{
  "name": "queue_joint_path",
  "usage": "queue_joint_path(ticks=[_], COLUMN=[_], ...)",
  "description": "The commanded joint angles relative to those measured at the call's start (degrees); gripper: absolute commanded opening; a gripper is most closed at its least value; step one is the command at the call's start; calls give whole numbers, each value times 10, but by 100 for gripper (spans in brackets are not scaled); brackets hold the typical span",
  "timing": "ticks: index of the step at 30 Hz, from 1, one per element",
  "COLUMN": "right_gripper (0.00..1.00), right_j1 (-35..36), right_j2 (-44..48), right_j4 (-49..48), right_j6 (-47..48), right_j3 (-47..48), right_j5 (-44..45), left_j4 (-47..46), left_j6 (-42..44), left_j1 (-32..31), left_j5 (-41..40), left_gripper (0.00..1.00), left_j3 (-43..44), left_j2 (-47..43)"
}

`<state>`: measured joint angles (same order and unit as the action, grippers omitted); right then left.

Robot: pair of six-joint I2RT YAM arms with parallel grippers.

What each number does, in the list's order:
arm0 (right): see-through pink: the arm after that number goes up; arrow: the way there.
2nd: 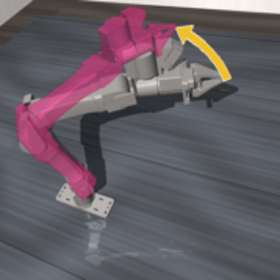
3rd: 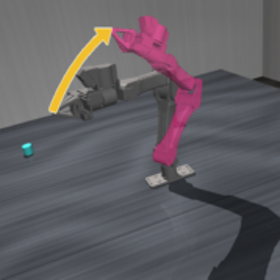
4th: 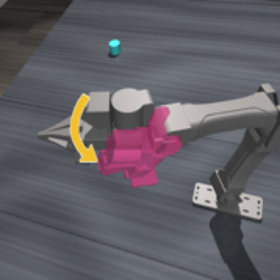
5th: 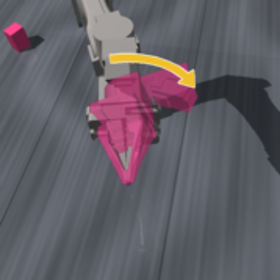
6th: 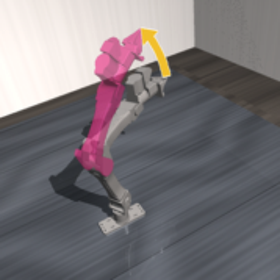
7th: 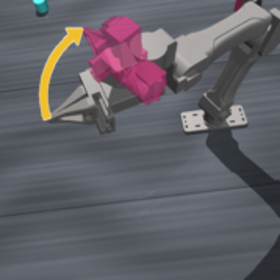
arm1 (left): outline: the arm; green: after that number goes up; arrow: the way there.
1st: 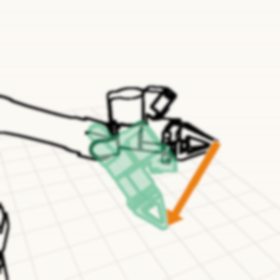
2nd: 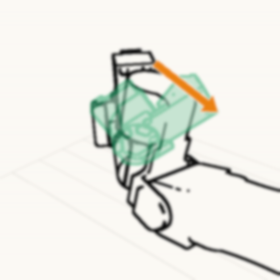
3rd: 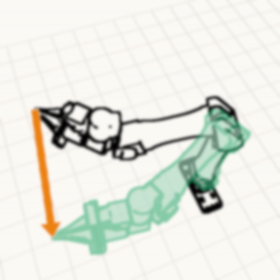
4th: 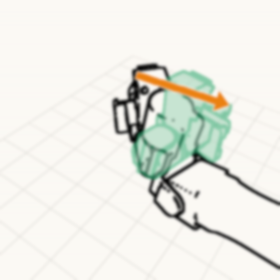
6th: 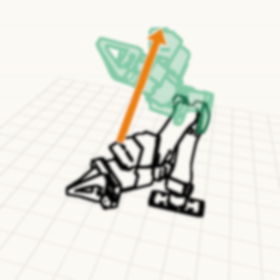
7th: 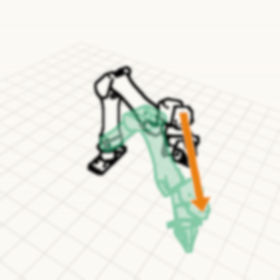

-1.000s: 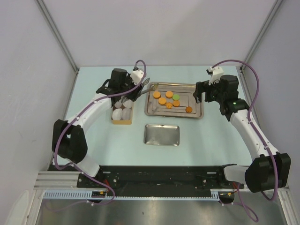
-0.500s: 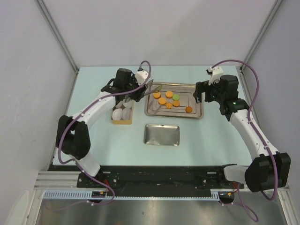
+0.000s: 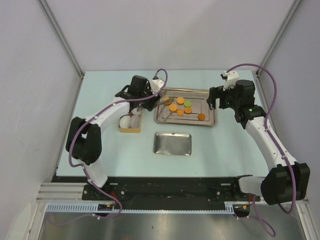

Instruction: Pack the cookies

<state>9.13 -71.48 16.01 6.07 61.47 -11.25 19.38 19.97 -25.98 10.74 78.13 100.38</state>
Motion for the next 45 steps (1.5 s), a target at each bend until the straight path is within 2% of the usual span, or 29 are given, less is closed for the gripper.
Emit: queue_joint_path(ticks=[1, 20, 45], right_gripper=[100, 100, 100], right_j1=[-3, -11, -16], right_j2=[0, 4, 4], right_j4=[-9, -7, -5], right_j6=[5, 3, 2], right_j3=[7, 7, 8], right_j5=[-1, -10, -16], left_j4=[-29, -40, -40], left_j6=[5, 23, 11], left_j1=[-3, -4, -7], left_j5=[-20, -55, -36], left_gripper=[54, 53, 53], left_j3=[28, 45, 34], left_j2=[10, 46, 44])
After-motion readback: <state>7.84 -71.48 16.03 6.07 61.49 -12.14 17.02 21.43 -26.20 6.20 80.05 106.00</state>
